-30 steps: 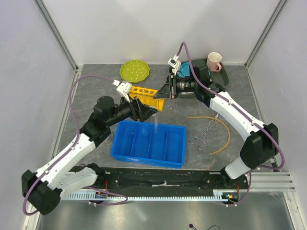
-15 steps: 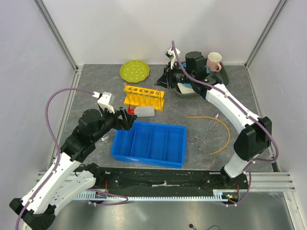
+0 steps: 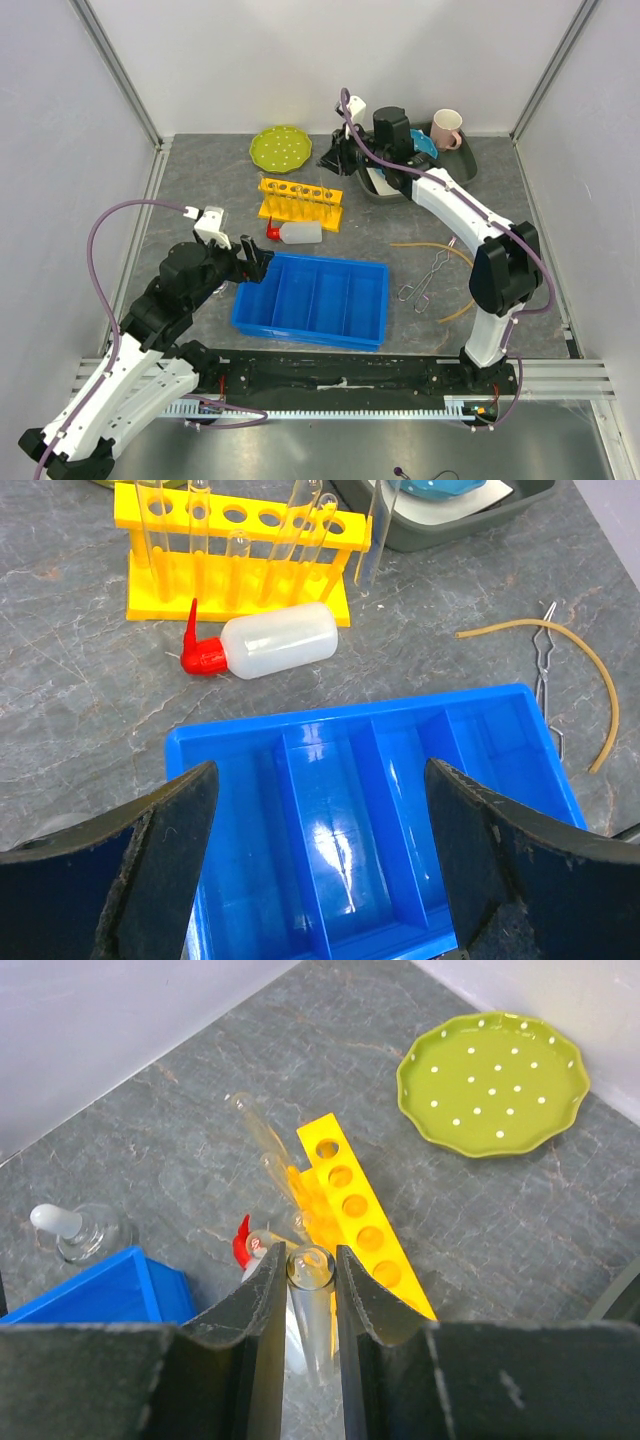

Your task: Organize the chemistry lab equipment

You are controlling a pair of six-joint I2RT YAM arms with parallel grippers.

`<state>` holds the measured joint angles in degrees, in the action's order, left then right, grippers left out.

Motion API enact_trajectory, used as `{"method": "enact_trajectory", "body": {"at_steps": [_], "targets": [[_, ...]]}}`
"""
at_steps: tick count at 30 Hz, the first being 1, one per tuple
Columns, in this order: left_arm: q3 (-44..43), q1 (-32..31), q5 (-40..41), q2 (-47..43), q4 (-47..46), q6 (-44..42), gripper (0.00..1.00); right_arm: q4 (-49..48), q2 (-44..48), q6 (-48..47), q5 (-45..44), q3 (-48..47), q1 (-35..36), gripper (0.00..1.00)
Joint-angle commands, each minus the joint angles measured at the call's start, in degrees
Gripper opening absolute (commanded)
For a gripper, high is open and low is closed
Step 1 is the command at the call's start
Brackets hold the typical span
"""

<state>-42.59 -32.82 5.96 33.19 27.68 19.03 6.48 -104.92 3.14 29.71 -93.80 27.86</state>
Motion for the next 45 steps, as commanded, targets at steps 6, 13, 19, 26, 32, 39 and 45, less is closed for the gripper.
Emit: {"method": "enact_trajectory", "body": {"at_steps": [6,13,19,26,32,39,45], "targets": [[0.1,0.2,2.0,-0.1,-0.5,0.4,0.90,-6.0,-1.9,0.3,-1.1,-4.1,-0.2,0.24],[0.2,0.1,2.3,-0.3,-0.5,0.2,0.90,-6.0,-3.4,-0.9,-2.2,-4.3,-0.2,0.25],[0.3,0.2,2.4,-0.4,-0.4,0.0,0.90,-6.0,-4.0,-2.3,-3.1,-3.8,-0.1,0.25],[0.2,0.1,2.5,-0.7,-0.3,0.0,0.90,-7.5,-4.2,-2.7,-3.1,-3.2,-0.2,0.25],[0.2,0.2,2.6,-0.8,-0.3,0.0,0.90,-8.5,-4.3,-2.8,-2.8,-1.4,-0.1,0.25],[0.3,0.2,2.5,-0.7,-0.3,0.1,0.90,-10.0,-4.1,-2.7,-2.5,1.2,0.0,0.25],[0.4,0.2,2.3,-0.5,-0.5,0.2,0.90,-10.5,-4.0,-4.5,-2.3,3.1,0.1,0.26]]}}
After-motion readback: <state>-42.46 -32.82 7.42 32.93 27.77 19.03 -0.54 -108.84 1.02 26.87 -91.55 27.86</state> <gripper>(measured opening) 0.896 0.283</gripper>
